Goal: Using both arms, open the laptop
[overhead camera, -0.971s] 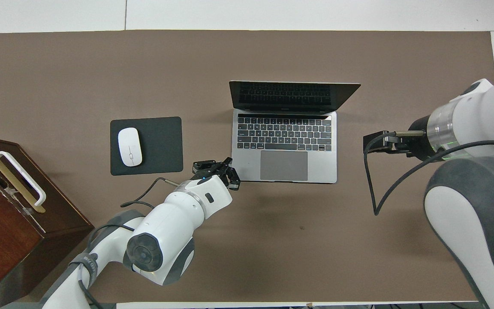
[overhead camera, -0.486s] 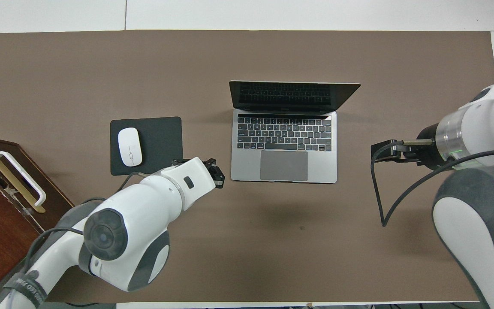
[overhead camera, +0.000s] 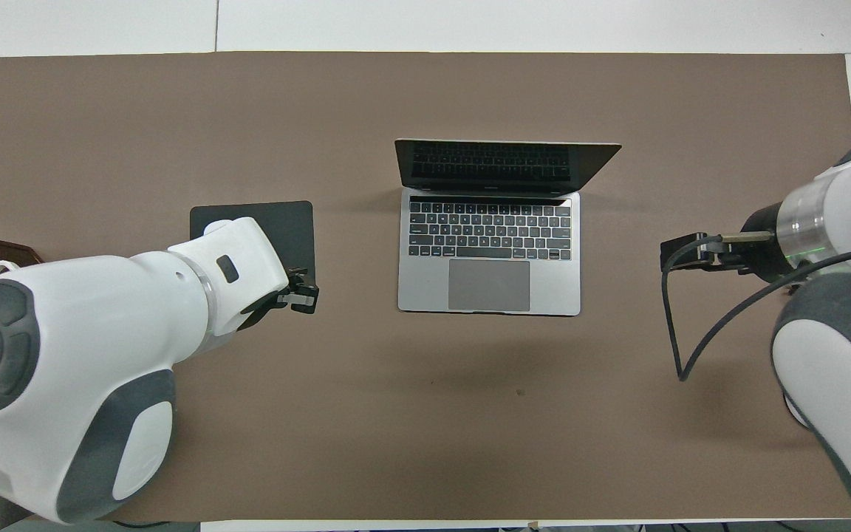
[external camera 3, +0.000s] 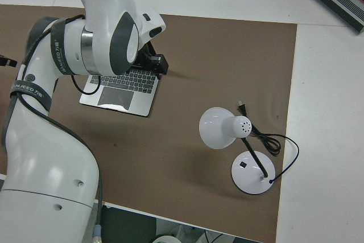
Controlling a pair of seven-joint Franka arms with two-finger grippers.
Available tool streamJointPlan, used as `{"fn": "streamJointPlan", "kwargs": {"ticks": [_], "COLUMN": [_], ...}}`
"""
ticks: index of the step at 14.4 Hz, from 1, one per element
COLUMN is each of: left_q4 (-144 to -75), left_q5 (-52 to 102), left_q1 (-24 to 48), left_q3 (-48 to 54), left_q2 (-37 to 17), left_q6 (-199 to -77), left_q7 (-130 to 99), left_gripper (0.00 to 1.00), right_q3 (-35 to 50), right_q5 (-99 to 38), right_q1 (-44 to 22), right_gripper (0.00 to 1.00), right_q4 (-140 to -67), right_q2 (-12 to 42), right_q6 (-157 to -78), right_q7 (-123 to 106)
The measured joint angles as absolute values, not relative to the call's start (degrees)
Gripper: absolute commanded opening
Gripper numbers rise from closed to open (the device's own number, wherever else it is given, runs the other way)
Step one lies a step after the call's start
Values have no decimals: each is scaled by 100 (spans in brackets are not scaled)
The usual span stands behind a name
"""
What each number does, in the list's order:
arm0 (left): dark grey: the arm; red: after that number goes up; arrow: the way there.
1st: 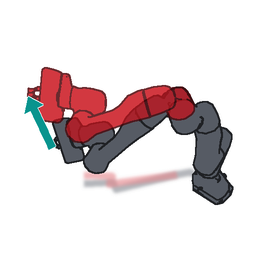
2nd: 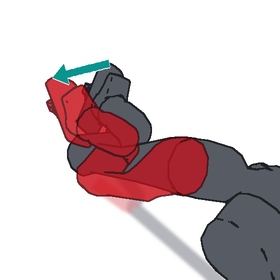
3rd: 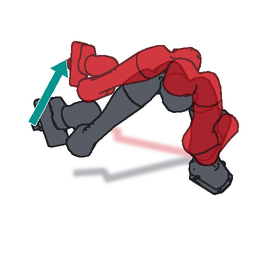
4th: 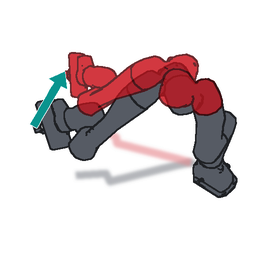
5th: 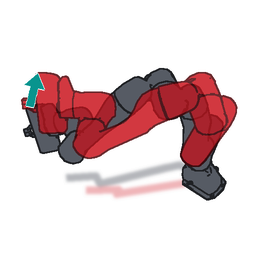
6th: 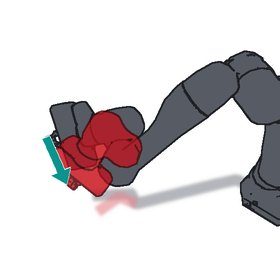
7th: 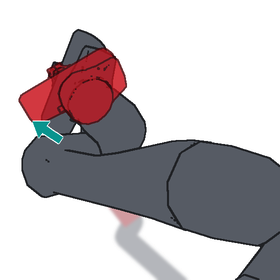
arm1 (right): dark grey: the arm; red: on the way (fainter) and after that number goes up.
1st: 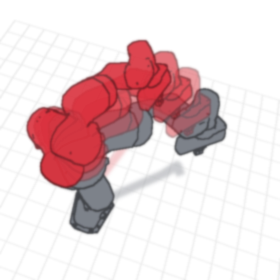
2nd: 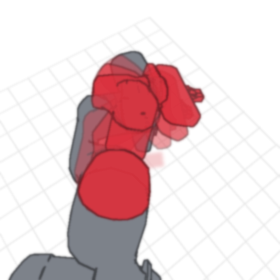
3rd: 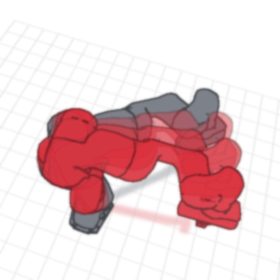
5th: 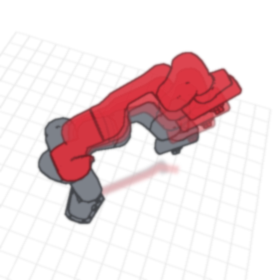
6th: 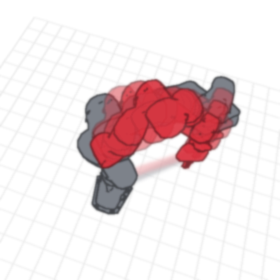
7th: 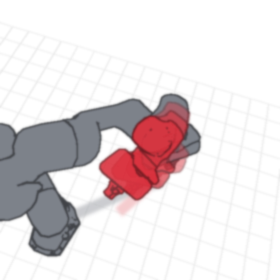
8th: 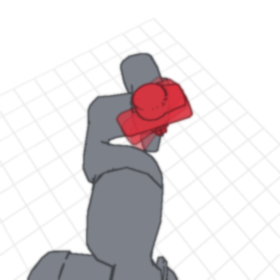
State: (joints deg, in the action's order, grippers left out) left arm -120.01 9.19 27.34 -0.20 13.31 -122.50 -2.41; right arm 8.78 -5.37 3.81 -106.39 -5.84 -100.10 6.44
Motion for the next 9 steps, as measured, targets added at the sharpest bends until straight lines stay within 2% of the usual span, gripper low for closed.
{"fn": "streamJointPlan", "kwargs": {"ticks": [2,5,9], "left_q4": [-11799,-11538,-11402], "left_q5": [738,634,617], "left_q1": [2582,2272,1744], "left_q3": [-23,-28,-25], "left_q2": [1454,1560,1617], "left_q6": [-11645,-10877,-10104], "left_q7": [-214,-126,-84], "left_gripper": [100,100,100], "right_q3": [442,301,156], "right_q5": [-501,-484,-452], "right_q1": [130,-58,-195], "right_gripper": [100,100,100], "right_q4": [-10227,-9314,-8990], "right_q2": [-318,79,158], "right_q6": [-9886,-8918,-8444], "right_q7": [425,382,382]}}
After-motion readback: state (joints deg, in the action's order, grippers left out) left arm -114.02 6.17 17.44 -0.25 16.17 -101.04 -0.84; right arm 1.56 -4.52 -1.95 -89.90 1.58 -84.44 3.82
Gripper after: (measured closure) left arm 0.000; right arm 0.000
